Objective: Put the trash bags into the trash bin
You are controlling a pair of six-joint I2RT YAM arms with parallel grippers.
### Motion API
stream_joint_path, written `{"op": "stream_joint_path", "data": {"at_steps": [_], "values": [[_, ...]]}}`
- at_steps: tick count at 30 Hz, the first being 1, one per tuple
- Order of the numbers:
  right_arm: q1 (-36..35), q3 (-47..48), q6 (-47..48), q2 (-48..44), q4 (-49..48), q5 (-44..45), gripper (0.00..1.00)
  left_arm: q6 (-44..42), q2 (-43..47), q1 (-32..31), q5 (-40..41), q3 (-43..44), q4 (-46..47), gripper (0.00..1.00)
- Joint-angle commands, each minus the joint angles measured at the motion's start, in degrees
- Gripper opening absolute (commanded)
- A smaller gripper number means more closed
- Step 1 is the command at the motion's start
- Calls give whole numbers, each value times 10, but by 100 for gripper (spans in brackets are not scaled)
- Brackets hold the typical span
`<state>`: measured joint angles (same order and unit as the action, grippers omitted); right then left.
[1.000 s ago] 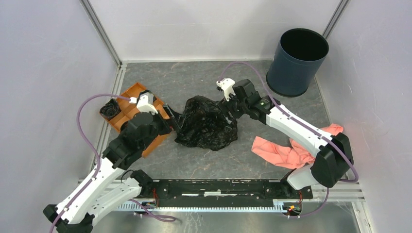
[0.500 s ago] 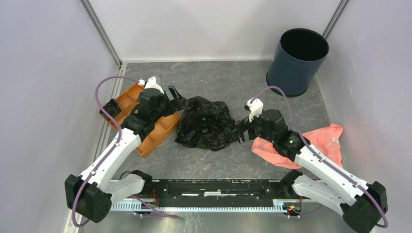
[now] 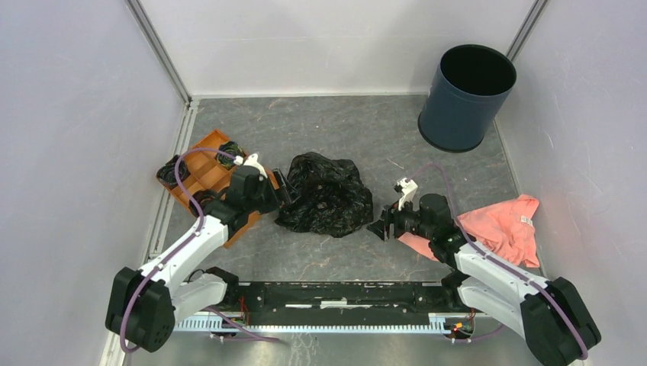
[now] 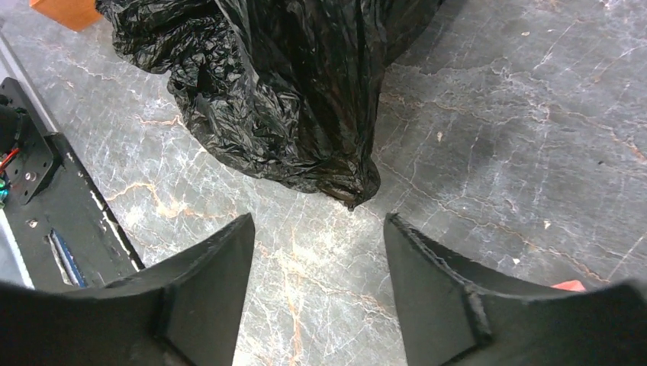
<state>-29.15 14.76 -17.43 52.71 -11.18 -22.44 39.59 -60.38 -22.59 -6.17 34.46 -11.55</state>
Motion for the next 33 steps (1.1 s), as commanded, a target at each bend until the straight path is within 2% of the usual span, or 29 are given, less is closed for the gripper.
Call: {"op": "stream_joint_path", "data": {"at_steps": [1, 2, 4, 13, 20, 22, 25, 27, 29, 33], "values": [[20, -30, -23, 22, -140, -53, 65, 27, 35, -1, -18, -17, 38, 84], [24, -35, -25, 28, -146, -47, 57, 27, 38, -1, -16, -19, 35, 84], [34, -46, -39, 45, -170, -44, 49, 27, 42, -1, -18, -25, 32, 83], [37, -33, -75, 176, -315, -58, 50, 27, 47, -2, -21, -45, 32, 83], [37, -28, -129, 281, -469, -102, 51, 35, 50, -10, -29, -65, 38, 82], [37, -23, -124, 283, -465, -86, 50, 39, 50, -16, -29, -73, 43, 82], [37, -5, -97, 283, -398, -26, 44, 39, 53, -21, -28, -80, 42, 81], [37, 1, -88, 290, -372, -9, 46, 37, 58, -21, -25, -83, 38, 81], [37, -7, -90, 296, -373, -1, 50, 36, 63, -21, -25, -84, 35, 81], [37, -35, -107, 301, -408, 0, 47, 40, 73, -21, -27, -83, 33, 81]]}}
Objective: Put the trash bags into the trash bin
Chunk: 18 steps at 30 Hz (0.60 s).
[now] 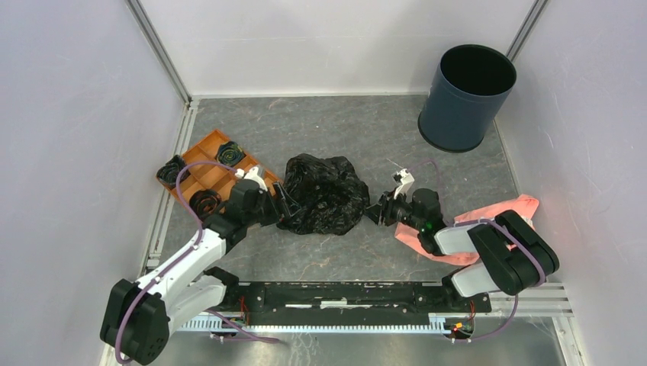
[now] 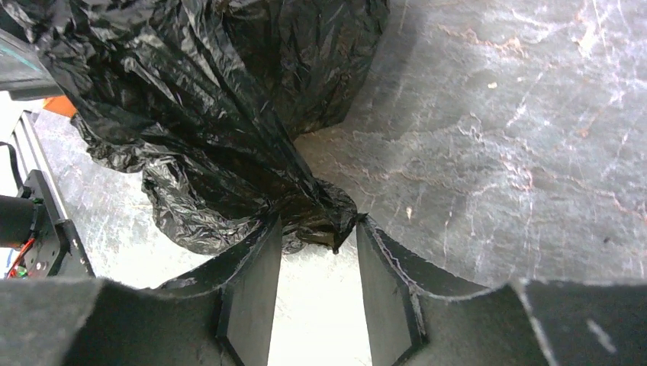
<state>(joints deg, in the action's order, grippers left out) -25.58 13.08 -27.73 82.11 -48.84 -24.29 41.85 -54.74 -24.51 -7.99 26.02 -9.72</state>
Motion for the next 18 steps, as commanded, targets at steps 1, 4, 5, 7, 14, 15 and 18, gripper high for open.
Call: {"op": "stream_joint_path", "data": {"at_steps": [1, 4, 5, 7, 14, 15, 18], "values": [[2, -23, -5, 8, -36, 18, 46, 18, 17, -2, -12, 3, 15, 81], [1, -31, 2, 2, -31, 27, 46, 19, 15, -2, -19, 6, 15, 81], [1, -31, 3, 2, -27, 29, 47, 18, 15, -3, -20, 6, 15, 81], [1, -27, 6, 7, -26, 30, 48, 19, 16, -2, -20, 3, 17, 81], [1, 8, -4, 45, -75, 4, 49, 24, 16, -2, -28, -13, 21, 81], [1, 10, -8, 52, -97, 1, 50, 25, 18, -2, -29, -16, 21, 81], [0, 14, -15, 93, -197, -26, 50, 30, 20, -3, -33, -27, 31, 78]]}}
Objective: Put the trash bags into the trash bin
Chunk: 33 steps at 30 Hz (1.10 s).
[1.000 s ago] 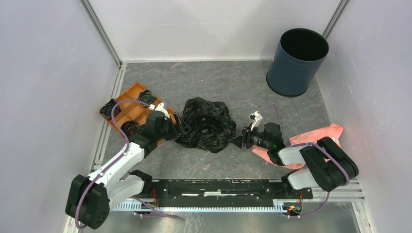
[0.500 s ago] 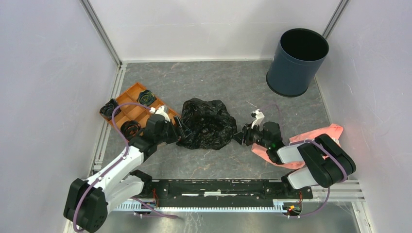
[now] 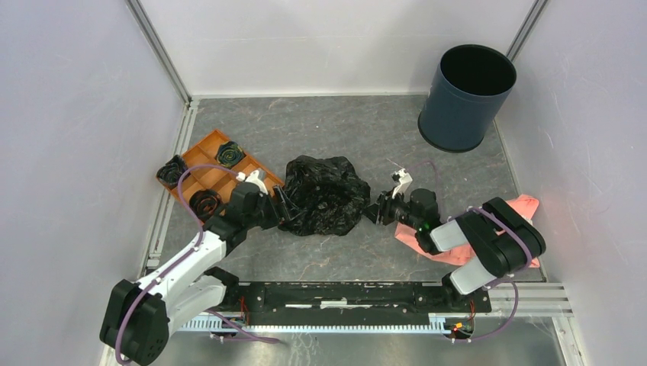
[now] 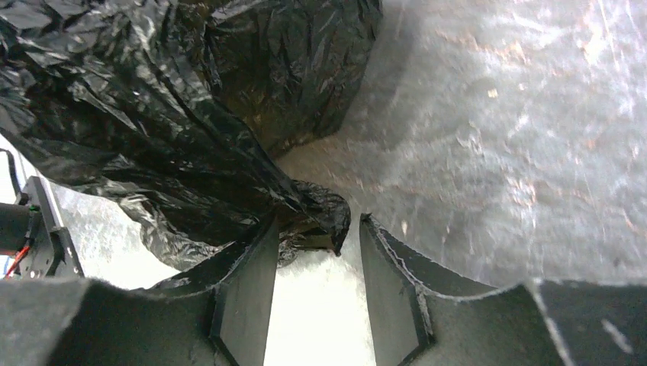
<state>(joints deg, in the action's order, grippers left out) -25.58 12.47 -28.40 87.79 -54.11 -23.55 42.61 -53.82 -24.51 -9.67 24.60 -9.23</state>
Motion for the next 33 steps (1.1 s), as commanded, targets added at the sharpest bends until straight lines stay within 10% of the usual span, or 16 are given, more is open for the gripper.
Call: {"op": "stream_joint_path", "data": {"at_steps": [1, 6, 19, 33], "values": [[0, 20, -20, 53, -189, -51, 48, 26, 11, -2, -22, -18, 34, 77], [-2, 3, -86, 81, -332, -71, 1, 64, 27, -9, -38, -45, 78, 73], [-2, 27, 89, -335, 498, 289, 0, 183, 12, -229, 120, -76, 181, 90], [0, 70, 149, -381, 574, 378, 0, -33, 60, -126, 190, 96, -34, 100]]}}
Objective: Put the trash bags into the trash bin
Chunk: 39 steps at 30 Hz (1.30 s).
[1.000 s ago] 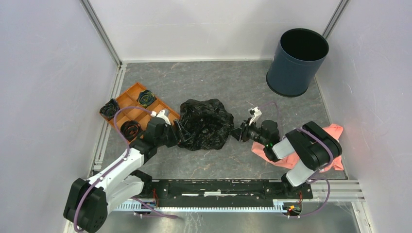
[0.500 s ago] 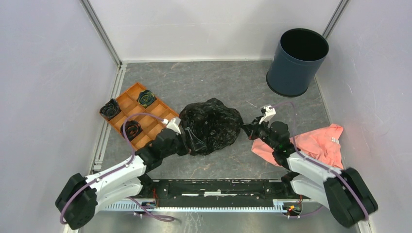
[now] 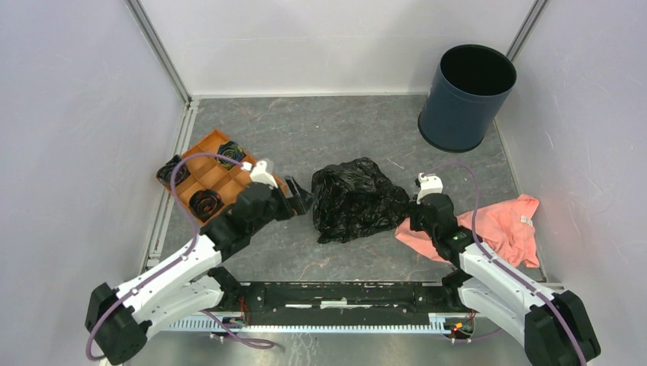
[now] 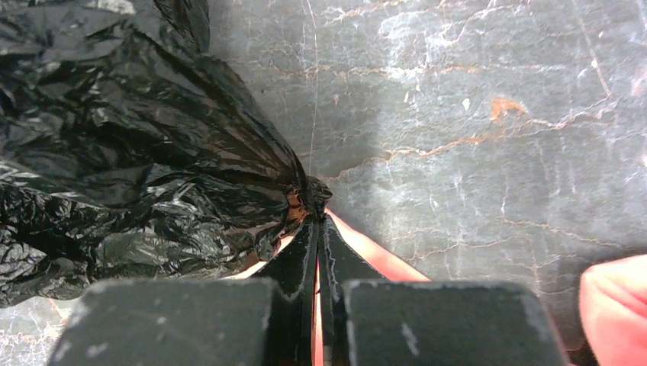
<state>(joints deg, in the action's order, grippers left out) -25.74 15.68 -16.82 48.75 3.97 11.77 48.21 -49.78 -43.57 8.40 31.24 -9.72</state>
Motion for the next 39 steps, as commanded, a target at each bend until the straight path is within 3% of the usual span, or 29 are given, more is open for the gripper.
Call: {"op": "stream_joint_path", "data": {"at_steps": [1, 4, 6, 14, 22, 32, 36, 39], "values": [[3, 41, 36, 12, -11, 19, 0, -98, 13, 94, -22, 27, -11, 100], [6, 60, 45, 31, -9, 2, 0, -110, -38, 170, -161, 13, 81, 100], [9, 71, 53, 47, -7, -13, 0, -113, -80, 195, -234, -5, 198, 100], [23, 78, 62, 51, -17, -65, 0, -98, -234, 235, -374, -8, 424, 88], [24, 81, 64, 50, -14, -66, 0, -72, -374, 250, -378, -21, 544, 67], [25, 68, 65, 46, -30, -91, 0, -40, -454, 252, -399, -12, 617, 67], [25, 69, 65, 46, -35, -110, 0, 10, -496, 252, -426, -17, 699, 55], [25, 67, 65, 40, -32, -110, 0, 56, -525, 253, -442, -24, 780, 30]]}}
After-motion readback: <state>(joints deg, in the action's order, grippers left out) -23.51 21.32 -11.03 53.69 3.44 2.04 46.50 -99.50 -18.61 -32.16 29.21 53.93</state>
